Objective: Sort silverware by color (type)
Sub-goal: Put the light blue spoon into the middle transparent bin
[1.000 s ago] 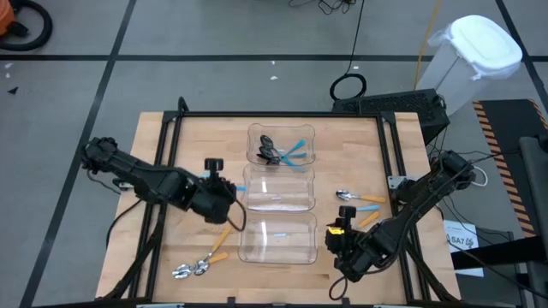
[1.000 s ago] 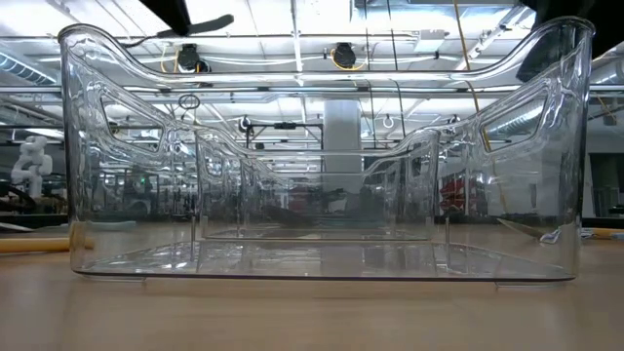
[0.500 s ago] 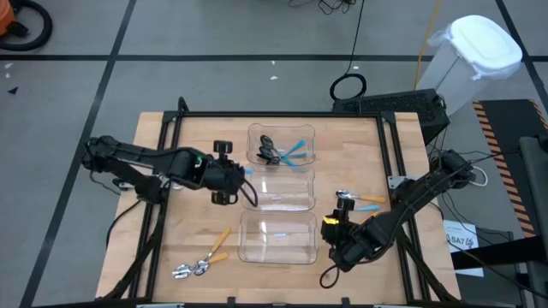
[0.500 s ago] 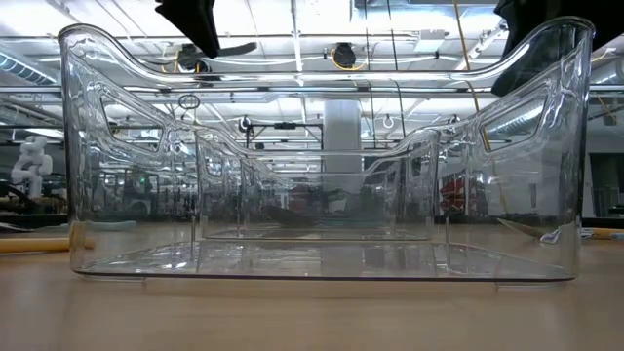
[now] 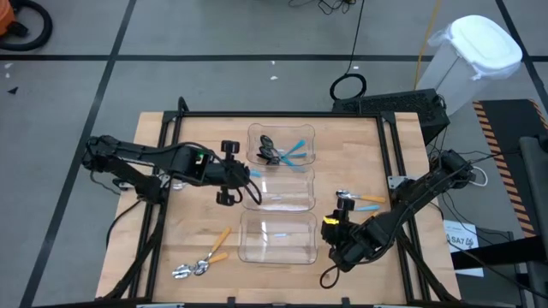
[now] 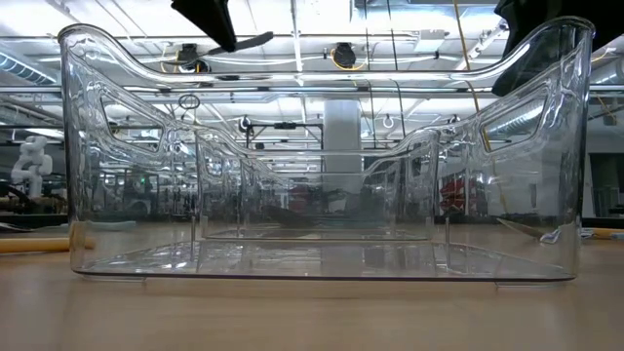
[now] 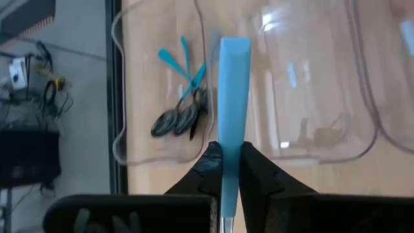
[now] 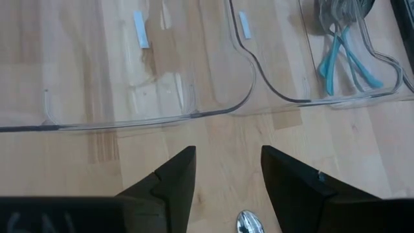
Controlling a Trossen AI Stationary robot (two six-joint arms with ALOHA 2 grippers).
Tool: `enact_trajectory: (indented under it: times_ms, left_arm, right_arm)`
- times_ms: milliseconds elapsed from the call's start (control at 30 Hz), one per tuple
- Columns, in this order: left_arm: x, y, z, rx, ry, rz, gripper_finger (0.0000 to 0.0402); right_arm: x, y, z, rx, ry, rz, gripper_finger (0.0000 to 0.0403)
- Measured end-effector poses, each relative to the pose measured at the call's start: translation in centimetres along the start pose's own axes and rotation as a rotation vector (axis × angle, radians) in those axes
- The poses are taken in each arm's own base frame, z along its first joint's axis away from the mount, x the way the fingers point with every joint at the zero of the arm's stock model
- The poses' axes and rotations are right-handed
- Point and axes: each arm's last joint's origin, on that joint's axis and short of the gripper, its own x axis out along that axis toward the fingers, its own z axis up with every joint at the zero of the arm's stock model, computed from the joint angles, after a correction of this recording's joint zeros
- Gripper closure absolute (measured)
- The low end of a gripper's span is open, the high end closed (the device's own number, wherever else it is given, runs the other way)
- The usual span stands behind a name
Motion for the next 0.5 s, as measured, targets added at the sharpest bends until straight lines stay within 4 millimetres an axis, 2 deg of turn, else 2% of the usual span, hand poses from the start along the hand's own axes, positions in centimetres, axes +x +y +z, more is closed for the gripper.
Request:
enact_trajectory:
  times_ms: [200, 500]
  left_arm:
    - [0.1, 0.4, 0.7, 0.006, -0.077, -0.024, 0.0379]
    - [0.7, 1.8, 0.8, -0.032, -0.105, -0.030, 0.0379]
  right_arm:
    - [0.0, 0.0, 0.0, 0.000, 0.000, 0.000, 0.0232]
    - [0.0, 0.0, 0.0, 0.000, 0.000, 0.000, 0.0232]
